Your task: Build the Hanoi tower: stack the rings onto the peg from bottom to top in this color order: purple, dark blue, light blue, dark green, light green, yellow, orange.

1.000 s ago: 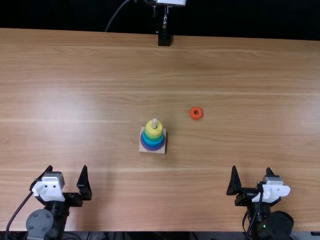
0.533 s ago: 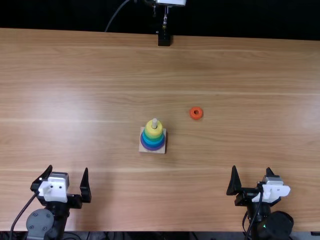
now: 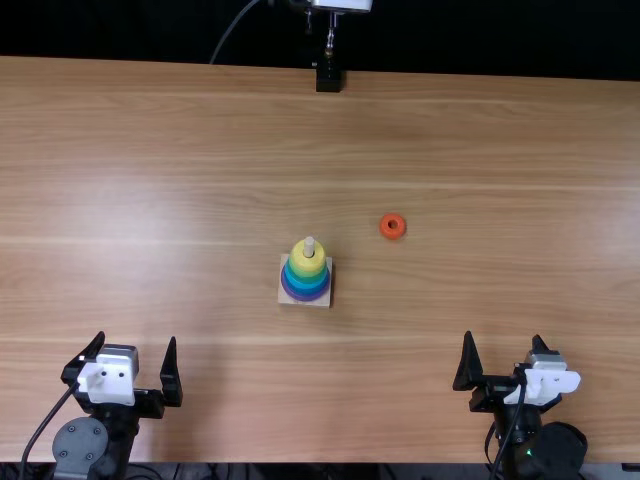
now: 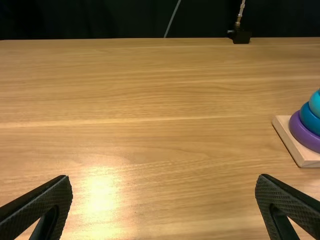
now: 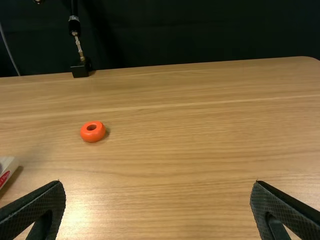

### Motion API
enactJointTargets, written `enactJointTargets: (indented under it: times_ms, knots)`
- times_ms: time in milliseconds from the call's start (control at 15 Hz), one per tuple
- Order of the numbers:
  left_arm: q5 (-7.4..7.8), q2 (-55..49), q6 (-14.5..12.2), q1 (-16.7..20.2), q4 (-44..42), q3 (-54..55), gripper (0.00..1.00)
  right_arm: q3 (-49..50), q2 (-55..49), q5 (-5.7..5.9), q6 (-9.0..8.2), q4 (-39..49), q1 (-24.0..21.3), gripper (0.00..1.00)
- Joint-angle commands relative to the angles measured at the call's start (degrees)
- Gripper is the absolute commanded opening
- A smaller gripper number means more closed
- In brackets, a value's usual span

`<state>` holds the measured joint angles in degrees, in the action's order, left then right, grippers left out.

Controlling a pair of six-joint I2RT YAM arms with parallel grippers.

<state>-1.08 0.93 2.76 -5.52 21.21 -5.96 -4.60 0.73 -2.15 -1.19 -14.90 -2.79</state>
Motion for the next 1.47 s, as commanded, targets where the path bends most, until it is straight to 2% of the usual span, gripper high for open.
enactJointTargets:
  times_ms: [0, 667, 800, 867, 933, 1000, 1067, 1200, 1267, 1400]
  knots:
    - [0.45, -0.93, -0.87, 0.42, 4.63, 5.96, 1.00, 3.55, -0.73, -0.27, 0.14, -4.15, -0.47, 1.00]
    - [0.45, -0.93, -0.87, 0.42, 4.63, 5.96, 1.00, 3.55, -0.73, -0.38, 0.24, -4.36, -0.03, 1.00]
    - [0.45, -0.93, -0.87, 0.42, 4.52, 5.96, 1.00, 2.67, -0.73, -0.38, 0.24, 1.86, -0.38, 1.00]
    - [0.45, -0.93, -0.87, 0.42, 4.63, 5.96, 1.00, 1.52, -0.73, 0.04, -0.07, 6.50, -0.47, 1.00]
    - [0.45, -0.93, -0.87, 0.42, 4.63, 5.96, 1.00, -0.94, -0.73, 2.36, -0.07, 8.51, -0.55, 1.00]
    - [0.45, -0.93, -0.87, 0.42, 4.63, 5.96, 1.00, -4.54, 1.03, 5.42, -0.29, 9.03, -0.82, 1.00]
    - [0.45, -0.93, -0.87, 0.42, 4.63, 5.96, 1.00, -8.93, 5.60, 6.06, -0.71, 9.03, -0.90, 1.00]
    - [0.45, -0.93, -0.87, 0.42, 4.63, 5.96, 1.00, -19.04, 15.35, 6.06, -0.39, 8.19, -0.73, 1.00]
    - [0.45, -0.93, -0.87, 0.42, 4.63, 5.96, 1.00, -23.79, 21.24, 5.63, -0.39, 7.98, -0.73, 1.00]
    - [0.45, -0.93, -0.87, 0.42, 4.63, 5.96, 1.00, -31.70, 32.75, 5.42, -1.02, 7.98, -0.47, 1.00]
